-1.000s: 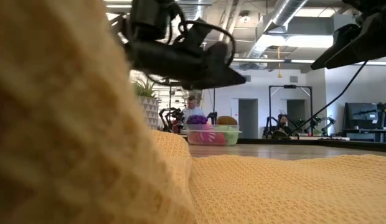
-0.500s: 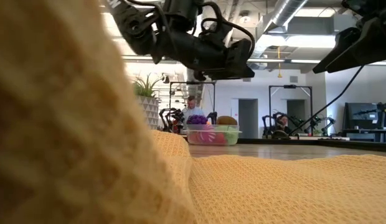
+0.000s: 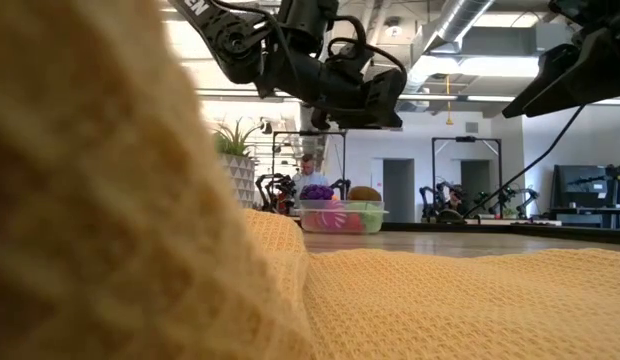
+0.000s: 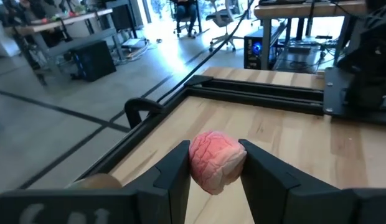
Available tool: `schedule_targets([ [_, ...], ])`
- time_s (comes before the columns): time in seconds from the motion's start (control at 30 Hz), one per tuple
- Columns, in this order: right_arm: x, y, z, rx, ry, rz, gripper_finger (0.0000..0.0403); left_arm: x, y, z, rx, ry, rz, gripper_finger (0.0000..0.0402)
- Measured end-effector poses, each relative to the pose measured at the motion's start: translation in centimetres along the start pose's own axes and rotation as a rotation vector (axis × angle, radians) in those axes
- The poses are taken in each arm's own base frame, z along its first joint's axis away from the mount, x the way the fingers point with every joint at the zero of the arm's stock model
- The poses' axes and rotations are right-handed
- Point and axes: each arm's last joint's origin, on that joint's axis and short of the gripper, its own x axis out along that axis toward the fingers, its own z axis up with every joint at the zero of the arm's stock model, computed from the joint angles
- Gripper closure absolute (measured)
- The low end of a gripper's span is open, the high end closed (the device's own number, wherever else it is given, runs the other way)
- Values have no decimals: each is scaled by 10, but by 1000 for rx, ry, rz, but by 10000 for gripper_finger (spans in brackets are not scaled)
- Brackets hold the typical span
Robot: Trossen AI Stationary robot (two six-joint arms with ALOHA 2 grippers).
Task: Pick and placing Produce into tupperware
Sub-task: Put the peach into the transparent bin
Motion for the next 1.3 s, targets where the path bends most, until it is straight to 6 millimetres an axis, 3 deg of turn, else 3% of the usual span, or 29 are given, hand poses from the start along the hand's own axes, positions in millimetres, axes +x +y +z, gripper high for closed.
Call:
schedule_targets([
  [0.47,0,0,0,8,0,0,12,13,41,-14,-203,117,89,285],
  [0.77,0,0,0,8,0,0,12,16,52,-14,-273,109,143,285],
  [0.97,0,0,0,8,0,0,12,23,58,3,-260,137,96,285],
  [1.3,0,0,0,8,0,0,12,30,76,35,-52,346,84,285],
])
